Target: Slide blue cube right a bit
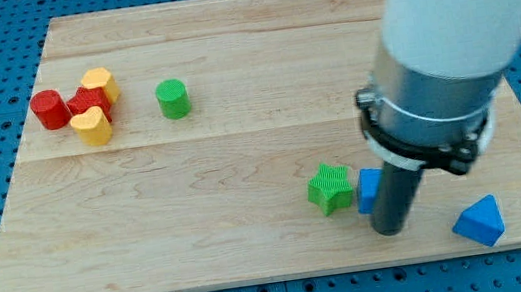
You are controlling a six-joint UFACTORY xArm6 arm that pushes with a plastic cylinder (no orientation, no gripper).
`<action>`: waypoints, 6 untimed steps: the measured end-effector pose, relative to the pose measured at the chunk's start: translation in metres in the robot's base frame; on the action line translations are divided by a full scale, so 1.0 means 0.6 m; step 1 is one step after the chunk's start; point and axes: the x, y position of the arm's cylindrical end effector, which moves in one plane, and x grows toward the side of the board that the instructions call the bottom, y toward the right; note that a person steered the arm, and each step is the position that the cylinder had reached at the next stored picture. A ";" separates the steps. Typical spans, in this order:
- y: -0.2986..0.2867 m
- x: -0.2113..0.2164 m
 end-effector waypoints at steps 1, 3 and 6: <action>-0.003 -0.140; 0.039 -0.231; 0.003 -0.343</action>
